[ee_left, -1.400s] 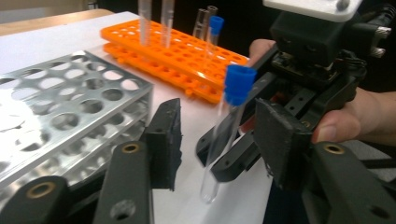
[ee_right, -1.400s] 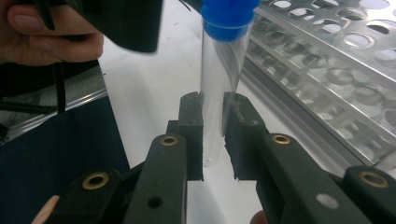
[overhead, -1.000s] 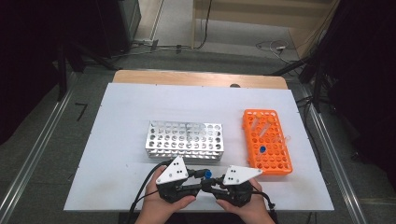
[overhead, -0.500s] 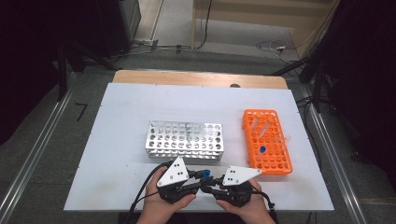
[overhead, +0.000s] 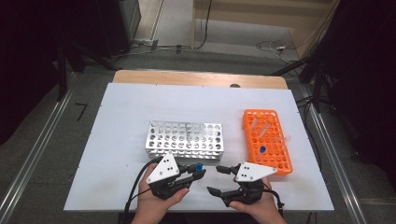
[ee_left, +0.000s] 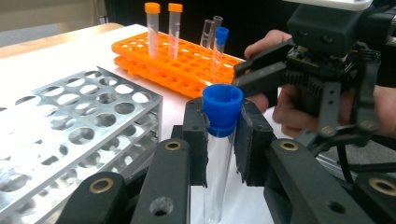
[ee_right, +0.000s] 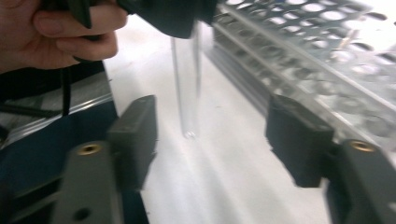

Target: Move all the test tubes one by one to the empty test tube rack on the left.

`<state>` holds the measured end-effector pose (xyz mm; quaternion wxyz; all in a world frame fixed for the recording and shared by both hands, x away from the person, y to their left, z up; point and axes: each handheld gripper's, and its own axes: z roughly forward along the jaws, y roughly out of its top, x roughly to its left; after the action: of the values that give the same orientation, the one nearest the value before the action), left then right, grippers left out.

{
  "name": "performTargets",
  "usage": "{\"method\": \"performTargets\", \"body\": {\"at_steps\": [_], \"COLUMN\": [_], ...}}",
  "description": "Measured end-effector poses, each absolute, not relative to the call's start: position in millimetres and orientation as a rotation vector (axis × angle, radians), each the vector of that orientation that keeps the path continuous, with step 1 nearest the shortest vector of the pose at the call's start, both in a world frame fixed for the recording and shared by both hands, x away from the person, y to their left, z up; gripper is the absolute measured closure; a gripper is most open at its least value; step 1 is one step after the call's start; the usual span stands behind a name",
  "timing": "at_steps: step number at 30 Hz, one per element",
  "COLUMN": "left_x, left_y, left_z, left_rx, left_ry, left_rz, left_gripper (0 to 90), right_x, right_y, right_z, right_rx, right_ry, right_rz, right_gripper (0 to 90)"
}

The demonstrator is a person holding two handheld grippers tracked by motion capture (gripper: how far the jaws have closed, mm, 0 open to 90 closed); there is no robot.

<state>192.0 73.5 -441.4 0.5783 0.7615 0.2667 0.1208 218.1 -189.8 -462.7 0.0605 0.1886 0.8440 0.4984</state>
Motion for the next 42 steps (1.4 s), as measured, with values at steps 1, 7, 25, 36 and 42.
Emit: {"method": "performTargets", "body": {"at_steps": [1, 7, 25, 36, 42], "left_x": [192.5, 197.1, 236.2, 275.4, 295.7], "left_y": [74.9, 79.2, 77.7, 69.1, 59.4], "left_z": [-440.7, -435.3, -411.0, -401.1, -398.8], "left_rx": [1.781, 1.763, 1.729, 1.696, 1.679], "left_ry": [0.625, 0.640, 0.645, 0.670, 0.677], "left_rz": [0.283, 0.297, 0.327, 0.320, 0.319], "left_gripper": [76.4, 76.4, 76.4, 76.4, 76.4], "right_x": [219.1, 223.8, 227.2, 232.2, 234.5], "right_y": [-193.4, -212.4, -272.1, -282.6, -286.8], "right_z": [-461.4, -455.4, -452.9, -457.1, -457.6], "right_rx": [0.581, 0.633, 0.763, 0.806, 0.823], "right_ry": [2.542, 2.510, 2.414, 2.400, 2.388], "right_rz": [1.514, 1.532, 1.559, 1.543, 1.557], "right_gripper": [18.0, 1.9, 0.0, 0.0, 0.0]}}
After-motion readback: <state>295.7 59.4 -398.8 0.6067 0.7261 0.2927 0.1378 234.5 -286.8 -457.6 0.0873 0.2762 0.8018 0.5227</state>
